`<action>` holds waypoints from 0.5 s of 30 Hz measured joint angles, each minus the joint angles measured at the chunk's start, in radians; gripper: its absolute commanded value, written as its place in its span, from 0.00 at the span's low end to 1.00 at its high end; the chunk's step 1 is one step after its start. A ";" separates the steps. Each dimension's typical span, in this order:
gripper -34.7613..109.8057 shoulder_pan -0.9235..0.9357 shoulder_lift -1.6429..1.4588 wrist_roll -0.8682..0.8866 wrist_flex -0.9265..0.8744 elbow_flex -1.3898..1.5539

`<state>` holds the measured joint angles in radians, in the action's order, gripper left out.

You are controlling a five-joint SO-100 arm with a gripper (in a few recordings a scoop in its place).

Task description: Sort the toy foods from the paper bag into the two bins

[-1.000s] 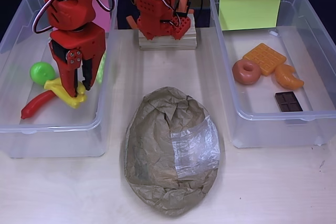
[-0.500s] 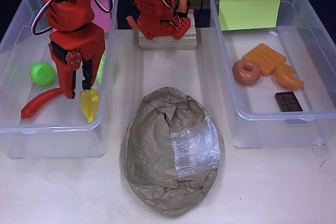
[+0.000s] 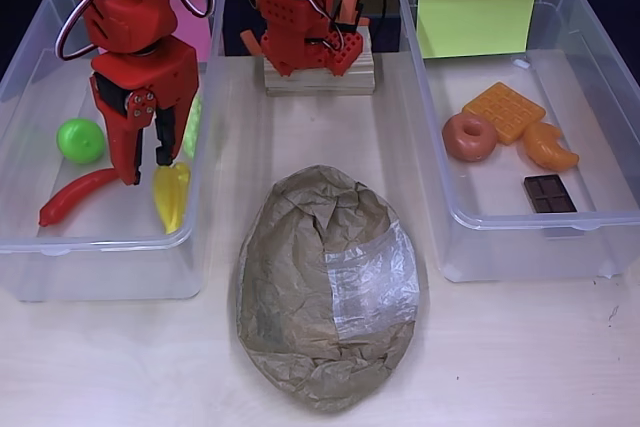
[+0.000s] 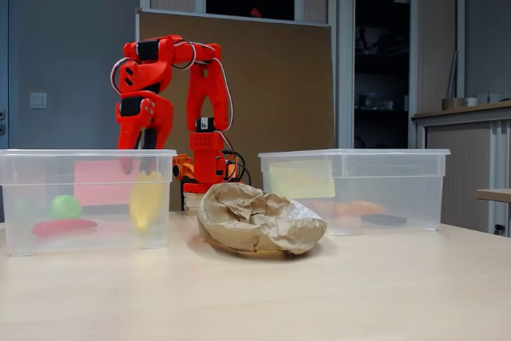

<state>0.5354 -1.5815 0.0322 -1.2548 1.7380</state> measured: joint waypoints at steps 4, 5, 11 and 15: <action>0.38 0.012 -0.005 -0.023 -0.052 -0.035; 0.37 0.021 -0.011 -0.025 -0.060 -0.041; 0.35 0.031 -0.072 -0.026 -0.115 -0.075; 0.32 -0.021 -0.143 -0.020 -0.160 -0.120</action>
<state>0.5139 -1.7242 0.0123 -1.4143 1.6183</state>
